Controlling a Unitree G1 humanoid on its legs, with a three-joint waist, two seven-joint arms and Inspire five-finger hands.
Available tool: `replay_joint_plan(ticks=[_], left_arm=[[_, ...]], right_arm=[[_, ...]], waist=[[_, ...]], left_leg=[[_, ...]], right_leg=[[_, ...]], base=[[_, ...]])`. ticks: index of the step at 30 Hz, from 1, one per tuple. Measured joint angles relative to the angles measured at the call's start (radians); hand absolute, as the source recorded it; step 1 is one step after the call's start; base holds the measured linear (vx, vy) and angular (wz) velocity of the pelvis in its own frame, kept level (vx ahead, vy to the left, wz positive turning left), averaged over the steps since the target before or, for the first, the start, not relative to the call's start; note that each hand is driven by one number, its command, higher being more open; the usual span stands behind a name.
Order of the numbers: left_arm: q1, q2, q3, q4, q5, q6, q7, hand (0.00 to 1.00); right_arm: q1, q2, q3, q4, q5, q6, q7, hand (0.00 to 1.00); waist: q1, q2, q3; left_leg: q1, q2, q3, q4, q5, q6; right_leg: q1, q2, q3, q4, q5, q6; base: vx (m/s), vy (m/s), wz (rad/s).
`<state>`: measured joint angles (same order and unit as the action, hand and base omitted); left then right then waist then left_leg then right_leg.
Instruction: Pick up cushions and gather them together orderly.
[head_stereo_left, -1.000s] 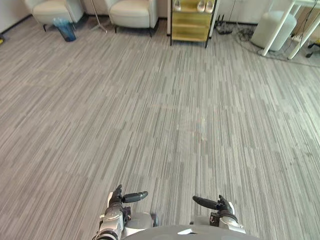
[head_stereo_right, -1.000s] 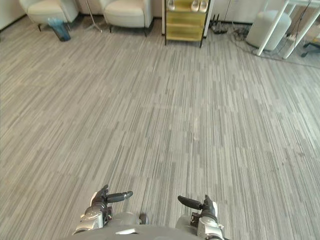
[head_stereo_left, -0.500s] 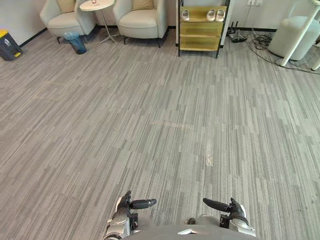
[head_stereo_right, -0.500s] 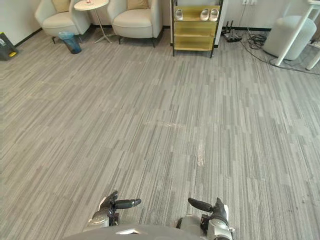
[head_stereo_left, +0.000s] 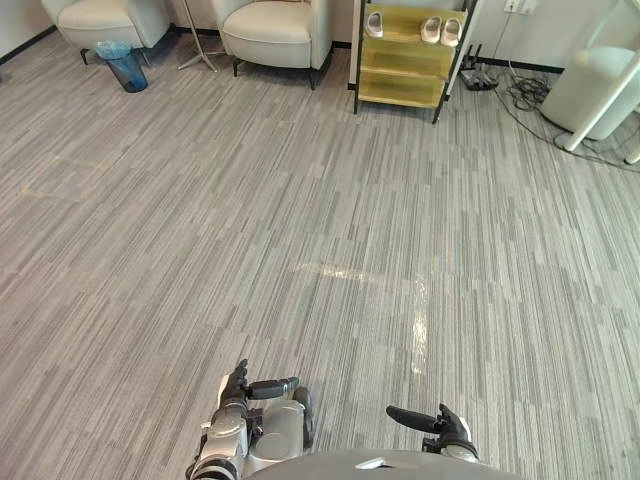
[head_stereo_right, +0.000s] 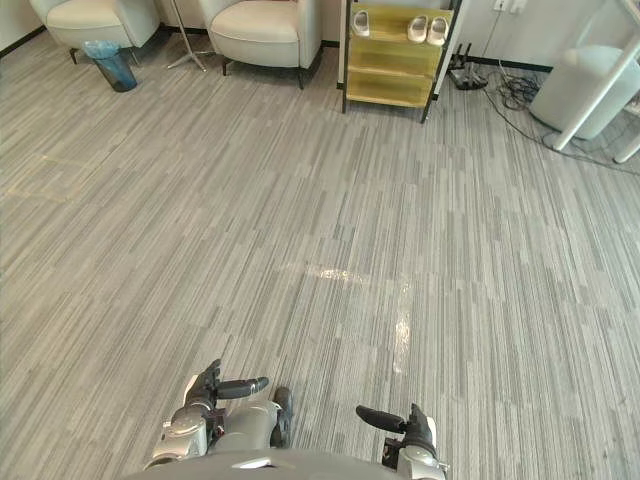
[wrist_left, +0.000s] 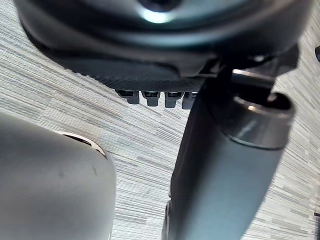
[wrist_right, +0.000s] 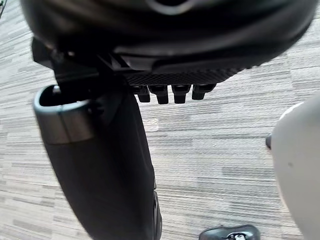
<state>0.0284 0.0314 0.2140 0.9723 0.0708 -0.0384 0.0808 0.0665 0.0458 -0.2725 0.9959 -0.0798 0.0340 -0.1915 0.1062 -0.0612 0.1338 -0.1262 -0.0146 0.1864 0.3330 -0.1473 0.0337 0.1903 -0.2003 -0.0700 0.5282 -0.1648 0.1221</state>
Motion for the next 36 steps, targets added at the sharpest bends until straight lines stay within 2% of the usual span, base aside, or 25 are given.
replay_joint_plan(ticks=[1,2,3,4,6,8,9,10,11,12,14,16,18,19,20,23,25,26,27,28,29,30,31,32,36], left_arm=[[-0.003,0.004,-0.001,0.015,0.0,0.005,0.001,1.0],[-0.005,0.005,-0.001,0.025,-0.001,0.008,0.003,1.0],[-0.006,0.006,-0.014,0.041,-0.001,0.009,0.004,1.0],[-0.002,0.007,-0.036,0.052,0.0,0.007,0.005,1.0],[-0.004,0.009,-0.045,0.063,0.002,0.005,0.003,1.0],[-0.007,0.009,-0.041,0.074,0.001,0.006,0.006,1.0],[-0.006,0.009,-0.041,0.074,0.001,0.006,0.006,1.0],[-0.007,0.004,-0.042,0.09,0.001,0.006,0.007,1.0],[-0.013,-0.002,-0.041,0.096,0.002,0.006,0.007,1.0],[-0.013,-0.005,-0.041,0.095,0.002,0.005,0.006,1.0],[-0.01,-0.026,-0.039,0.098,0.019,0.005,0.001,1.0],[-0.012,-0.027,-0.04,0.099,0.023,0.006,-0.003,1.0],[-0.01,-0.026,-0.027,0.07,0.039,0.005,-0.006,1.0],[-0.009,-0.033,-0.006,0.047,0.038,0.004,-0.005,1.0],[-0.005,-0.041,-0.001,0.027,0.039,0.002,-0.003,1.0],[-0.005,-0.039,-0.01,0.01,0.038,-0.005,-0.004,1.0],[-0.009,-0.038,-0.012,-0.006,0.038,-0.003,-0.003,1.0],[-0.01,-0.035,-0.012,-0.006,0.038,-0.003,-0.003,1.0],[-0.009,-0.036,-0.014,-0.005,0.038,-0.004,-0.002,1.0],[-0.007,-0.04,-0.014,-0.004,0.037,-0.003,-0.001,1.0],[-0.014,-0.027,-0.012,0.0,0.029,-0.004,0.0,1.0],[-0.016,-0.024,-0.013,0.003,0.029,-0.004,0.001,1.0],[-0.014,-0.009,-0.014,0.003,0.029,-0.005,0.0,1.0],[-0.014,0.0,-0.012,0.007,0.025,-0.003,-0.001,1.0],[-0.009,-0.004,-0.01,0.025,0.018,-0.004,-0.002,1.0]], right_arm=[[-0.003,-0.004,-0.003,-0.003,-0.007,-0.002,0.012,1.0],[-0.005,-0.011,-0.004,-0.003,-0.007,-0.004,0.016,1.0],[-0.005,-0.025,-0.007,-0.005,-0.008,-0.004,0.016,1.0],[0.005,-0.035,-0.008,-0.007,-0.004,-0.006,0.015,1.0],[0.002,-0.038,-0.013,-0.02,-0.005,-0.016,0.012,1.0],[-0.016,-0.035,-0.022,-0.021,-0.003,-0.021,0.013,1.0],[-0.02,-0.035,-0.022,-0.02,-0.001,-0.022,0.013,1.0],[-0.028,-0.04,-0.025,-0.008,0.003,-0.022,0.014,1.0],[-0.034,-0.047,-0.031,0.005,0.0,-0.021,0.013,1.0],[-0.036,-0.05,-0.033,0.006,-0.001,-0.021,0.013,1.0],[-0.051,-0.05,-0.08,0.021,0.003,-0.019,0.012,1.0],[-0.045,-0.052,-0.08,0.021,0.003,-0.017,0.011,1.0],[-0.026,-0.056,-0.065,0.011,0.003,-0.014,0.007,1.0],[-0.021,-0.063,-0.046,0.006,0.002,-0.014,0.002,1.0],[-0.014,-0.065,-0.026,0.006,0.003,-0.013,-0.003,1.0],[-0.01,-0.057,-0.02,0.002,0.004,-0.013,-0.005,1.0],[-0.008,-0.051,-0.021,0.001,0.004,-0.006,-0.009,1.0],[-0.007,-0.047,-0.021,0.001,0.004,-0.003,-0.01,1.0],[-0.003,-0.048,-0.021,-0.001,0.004,-0.003,-0.009,1.0],[0.0,-0.054,-0.021,-0.001,0.004,-0.002,-0.008,1.0],[-0.001,-0.051,-0.02,0.004,0.004,0.002,-0.01,1.0],[0.0,-0.046,-0.02,0.004,0.004,0.003,-0.01,1.0],[0.007,-0.022,-0.02,-0.001,0.004,0.001,-0.01,1.0],[0.004,-0.012,-0.019,-0.001,0.001,0.003,-0.004,1.0],[-0.011,-0.012,-0.019,0.002,-0.018,0.0,0.002,1.0]], waist=[[-0.002,0.002,0.006],[-0.005,0.009,0.013],[-0.012,0.013,0.015],[-0.02,0.026,0.018],[-0.031,0.028,0.017],[-0.051,0.034,0.021],[-0.055,0.036,0.023],[-0.063,0.042,0.025],[-0.054,0.065,0.023],[-0.051,0.069,0.023],[-0.059,0.09,0.021],[-0.062,0.097,0.022],[-0.061,0.1,0.03],[-0.052,0.111,0.035],[-0.047,0.11,0.036],[-0.039,0.1,0.035],[-0.031,0.091,0.041],[-0.031,0.085,0.045],[-0.031,0.087,0.044],[-0.03,0.095,0.043],[-0.02,0.077,0.044],[-0.02,0.07,0.042],[-0.02,0.038,0.036],[-0.018,0.024,0.029],[-0.003,0.041,0.015]], left_leg=[[0.074,-0.015,-0.001,-0.054,-0.017,0.001],[0.115,-0.02,-0.002,-0.074,-0.025,0.003],[0.178,-0.02,-0.007,-0.101,-0.035,0.005],[0.239,-0.018,-0.01,-0.141,-0.038,0.003],[0.295,-0.01,-0.014,-0.182,-0.038,0.002],[0.324,0.021,-0.041,-0.205,-0.06,-0.028],[0.33,0.033,-0.055,-0.205,-0.071,-0.042],[0.353,0.055,-0.094,-0.206,-0.09,-0.063],[0.353,0.075,-0.11,-0.207,-0.088,-0.061],[0.35,0.078,-0.117,-0.205,-0.086,-0.059],[0.355,0.097,-0.141,-0.177,-0.072,-0.066],[0.322,0.116,-0.148,-0.053,-0.078,-0.084],[0.142,0.17,-0.164,0.369,-0.055,-0.158],[0.053,0.202,-0.156,0.565,-0.063,-0.161],[-0.01,0.219,-0.135,0.653,-0.07,-0.149],[-0.083,0.219,-0.064,0.591,-0.094,-0.111],[-0.104,0.17,-0.05,0.289,-0.091,-0.106],[-0.1,0.142,-0.063,0.163,-0.065,-0.103],[-0.092,0.115,-0.074,0.02,0.027,-0.094],[-0.086,0.109,-0.091,-0.044,0.132,-0.096],[-0.066,0.088,-0.09,-0.053,0.184,-0.074],[-0.06,0.082,-0.09,-0.06,0.185,-0.07],[-0.047,0.058,-0.081,-0.076,0.172,-0.058],[-0.042,0.045,-0.064,-0.071,0.16,-0.049],[0.003,0.04,-0.023,-0.077,0.112,-0.035]], right_leg=[[-0.128,-0.036,0.007,0.285,0.075,0.025],[-0.186,-0.045,0.008,0.396,0.048,0.015],[-0.242,-0.048,-0.008,0.473,-0.017,-0.014],[-0.297,-0.048,-0.054,0.473,-0.066,-0.047],[-0.375,-0.04,-0.13,0.358,-0.1,-0.085],[-0.45,0.017,-0.151,0.107,-0.085,-0.08],[-0.457,0.043,-0.138,0.001,-0.054,-0.076],[-0.419,0.093,-0.124,-0.086,0.065,-0.125],[-0.406,0.113,-0.131,-0.099,0.064,-0.128],[-0.408,0.117,-0.132,-0.099,0.059,-0.135],[-0.406,0.126,-0.149,-0.046,-0.027,-0.156],[-0.355,0.137,-0.171,-0.077,-0.048,-0.162],[-0.246,0.166,-0.206,-0.161,-0.057,-0.172],[-0.186,0.188,-0.212,-0.196,-0.062,-0.18],[-0.132,0.198,-0.215,-0.23,-0.065,-0.183],[-0.055,0.199,-0.201,-0.3,-0.061,-0.175],[-0.003,0.182,-0.178,-0.342,-0.063,-0.156],[0.007,0.171,-0.173,-0.342,-0.071,-0.141],[0.015,0.165,-0.163,-0.341,-0.082,-0.124],[0.023,0.171,-0.151,-0.341,-0.091,-0.109],[0.036,0.154,-0.131,-0.343,-0.105,-0.092],[0.036,0.146,-0.126,-0.343,-0.104,-0.09],[0.034,0.121,-0.099,-0.336,-0.1,-0.086],[0.037,0.101,-0.075,-0.337,-0.095,-0.081],[0.04,0.08,0.0,-0.324,-0.062,-0.06]], base=[[0.37,0.114,-0.16],[0.34,0.077,-0.04],[0.31,0.051,0.1],[0.37,0.037,0.17],[0.31,-0.03,0.18],[0.37,-0.166,0.32],[0.45,-0.279,0.56],[0.4,-0.26,0.41],[0.41,-0.275,0.28],[0.32,-0.219,-0.02],[0.38,-0.286,0.12],[0.37,-0.267,0.31],[0.36,-0.247,0.41],[0.35,-0.194,0.15],[0.28,-0.12,-0.03],[0.27,-0.042,-0.21],[0.39,0.077,-0.33],[0.45,0.16,-0.22],[0.29,0.126,-0.19],[0.37,0.17,-0.21],[0.35,0.134,-0.14],[0.4,0.159,-0.09],[0.29,0.102,-0.03],[0.25,0.115,-0.1],[0.16,0.101,-0.38]])
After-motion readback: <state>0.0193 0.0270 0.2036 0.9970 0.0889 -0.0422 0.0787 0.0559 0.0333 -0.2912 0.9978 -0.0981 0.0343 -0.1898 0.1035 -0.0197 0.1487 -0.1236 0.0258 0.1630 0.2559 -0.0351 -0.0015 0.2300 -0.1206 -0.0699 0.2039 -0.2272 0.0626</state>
